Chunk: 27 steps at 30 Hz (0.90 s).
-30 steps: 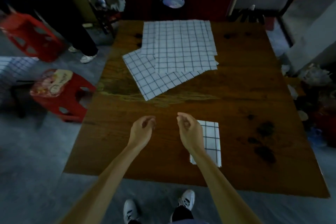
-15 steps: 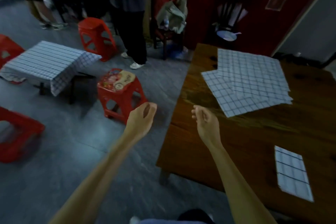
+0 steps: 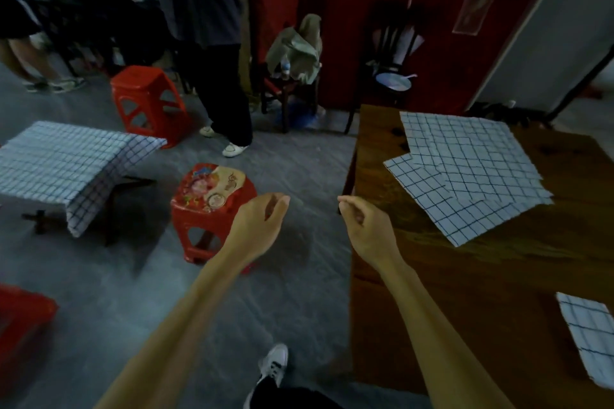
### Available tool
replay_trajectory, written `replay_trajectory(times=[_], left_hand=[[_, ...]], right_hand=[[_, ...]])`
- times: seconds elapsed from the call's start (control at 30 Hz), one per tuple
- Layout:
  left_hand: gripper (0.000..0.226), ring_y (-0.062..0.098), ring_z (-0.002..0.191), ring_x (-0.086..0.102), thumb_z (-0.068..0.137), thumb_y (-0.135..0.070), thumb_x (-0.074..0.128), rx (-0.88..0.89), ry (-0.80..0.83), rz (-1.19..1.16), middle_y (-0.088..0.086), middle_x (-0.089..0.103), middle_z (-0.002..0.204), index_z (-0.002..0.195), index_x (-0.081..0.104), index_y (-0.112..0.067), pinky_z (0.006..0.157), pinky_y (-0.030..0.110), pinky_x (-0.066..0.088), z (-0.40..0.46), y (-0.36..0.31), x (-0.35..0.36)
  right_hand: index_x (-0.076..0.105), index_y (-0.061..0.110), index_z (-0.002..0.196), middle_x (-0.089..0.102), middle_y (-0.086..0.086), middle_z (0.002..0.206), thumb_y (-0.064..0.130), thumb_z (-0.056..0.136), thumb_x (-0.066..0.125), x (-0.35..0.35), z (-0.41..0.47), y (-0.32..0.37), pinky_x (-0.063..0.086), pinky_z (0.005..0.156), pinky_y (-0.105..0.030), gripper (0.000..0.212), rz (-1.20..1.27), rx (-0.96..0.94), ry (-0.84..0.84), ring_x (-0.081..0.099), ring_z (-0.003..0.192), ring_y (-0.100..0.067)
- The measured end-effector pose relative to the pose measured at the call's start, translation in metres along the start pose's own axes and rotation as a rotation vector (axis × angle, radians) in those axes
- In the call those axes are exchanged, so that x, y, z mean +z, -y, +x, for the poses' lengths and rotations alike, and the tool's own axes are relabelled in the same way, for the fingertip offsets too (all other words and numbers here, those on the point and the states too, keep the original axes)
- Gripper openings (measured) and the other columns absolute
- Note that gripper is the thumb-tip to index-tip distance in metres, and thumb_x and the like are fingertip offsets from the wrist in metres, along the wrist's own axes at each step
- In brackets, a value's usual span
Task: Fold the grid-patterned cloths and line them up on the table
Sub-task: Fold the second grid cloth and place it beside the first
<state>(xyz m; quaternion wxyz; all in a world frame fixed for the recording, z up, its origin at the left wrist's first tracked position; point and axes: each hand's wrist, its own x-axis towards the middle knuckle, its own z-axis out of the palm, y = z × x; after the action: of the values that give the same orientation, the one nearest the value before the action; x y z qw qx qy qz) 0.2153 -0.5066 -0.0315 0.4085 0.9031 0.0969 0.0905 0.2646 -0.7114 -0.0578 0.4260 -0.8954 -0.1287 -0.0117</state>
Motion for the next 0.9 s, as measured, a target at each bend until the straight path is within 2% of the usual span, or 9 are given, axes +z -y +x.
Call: replay_trajectory(times=[0.13,0.23,0.3,0.4,0.5,0.67,0.8,0.83,0.9], left_hand=[[0.021,0.013,0.082,0.058,0.095,-0.025,0.052,0.096,0.042,0.071,-0.004,0.059,0.081,0.094,0.068,-0.010,0.069,0.011,0.030,0.066,-0.001,0.008],[0.020,0.025,0.090,0.064,0.094,-0.020,0.055,0.179,0.088,0.142,0.006,0.068,0.089,0.098,0.070,-0.008,0.070,0.008,0.027,0.109,-0.009,0.010],[0.022,0.027,0.097,0.063,0.094,-0.019,0.054,0.207,0.122,0.143,0.011,0.069,0.099,0.105,0.069,-0.005,0.072,0.006,0.024,0.142,-0.016,0.015],[0.025,0.016,0.095,0.058,0.095,-0.018,0.052,0.236,0.226,0.051,0.007,0.066,0.103,0.109,0.066,-0.004,0.073,0.004,0.026,0.195,-0.029,0.032],[0.023,0.006,0.091,0.051,0.095,-0.018,0.052,0.324,0.315,0.029,0.002,0.063,0.101,0.108,0.067,-0.005,0.070,-0.004,0.029,0.242,-0.038,0.056],[0.024,0.005,0.091,0.053,0.097,-0.022,0.048,0.394,0.463,-0.005,-0.004,0.061,0.101,0.110,0.065,-0.010,0.067,-0.004,0.034,0.323,-0.043,0.102],[0.026,0.004,0.091,0.051,0.098,-0.025,0.045,0.472,0.523,-0.048,-0.008,0.058,0.101,0.112,0.063,-0.012,0.067,-0.006,0.032,0.399,-0.043,0.136],[0.026,0.004,0.091,0.052,0.098,-0.026,0.045,0.484,0.539,-0.060,-0.007,0.059,0.102,0.112,0.063,-0.013,0.067,-0.004,0.033,0.419,-0.043,0.143],[0.026,0.005,0.093,0.054,0.098,-0.026,0.046,0.510,0.594,-0.072,-0.002,0.063,0.106,0.112,0.063,-0.014,0.073,0.005,0.036,0.463,-0.049,0.155]], right_hand=[[0.059,0.022,0.124,0.064,0.009,0.117,0.037,0.099,0.046,0.000,0.049,-0.017,0.047,0.087,-0.016,0.032,0.002,0.084,-0.108,0.057,0.102,0.002],[0.058,0.022,0.123,0.064,0.008,0.116,0.034,0.099,0.047,-0.012,0.087,-0.025,0.048,0.087,-0.016,0.030,0.027,0.144,-0.198,0.056,0.101,0.002],[0.058,0.021,0.124,0.064,0.007,0.116,0.032,0.099,0.047,-0.018,0.108,-0.028,0.047,0.087,-0.017,0.030,0.028,0.173,-0.248,0.057,0.101,0.000],[0.058,0.021,0.125,0.065,0.005,0.118,0.034,0.098,0.048,-0.027,0.129,-0.036,0.051,0.092,-0.025,0.031,0.038,0.224,-0.318,0.059,0.105,-0.004],[0.059,0.021,0.124,0.066,0.005,0.116,0.034,0.098,0.048,-0.036,0.151,-0.046,0.052,0.092,-0.026,0.031,0.024,0.283,-0.357,0.060,0.104,-0.004],[0.058,0.022,0.124,0.063,0.012,0.114,0.034,0.098,0.048,-0.038,0.199,-0.068,0.045,0.088,-0.013,0.031,-0.015,0.375,-0.399,0.058,0.104,0.000],[0.057,0.025,0.126,0.059,0.017,0.111,0.033,0.098,0.047,-0.036,0.260,-0.085,0.044,0.084,-0.007,0.030,-0.040,0.429,-0.419,0.055,0.094,0.012],[0.057,0.024,0.126,0.060,0.016,0.113,0.032,0.099,0.048,-0.036,0.278,-0.088,0.044,0.080,-0.005,0.030,-0.041,0.437,-0.434,0.056,0.093,0.013],[0.058,0.022,0.126,0.062,0.011,0.118,0.030,0.099,0.048,-0.038,0.316,-0.090,0.043,0.073,-0.002,0.030,-0.032,0.474,-0.483,0.057,0.101,0.006]])
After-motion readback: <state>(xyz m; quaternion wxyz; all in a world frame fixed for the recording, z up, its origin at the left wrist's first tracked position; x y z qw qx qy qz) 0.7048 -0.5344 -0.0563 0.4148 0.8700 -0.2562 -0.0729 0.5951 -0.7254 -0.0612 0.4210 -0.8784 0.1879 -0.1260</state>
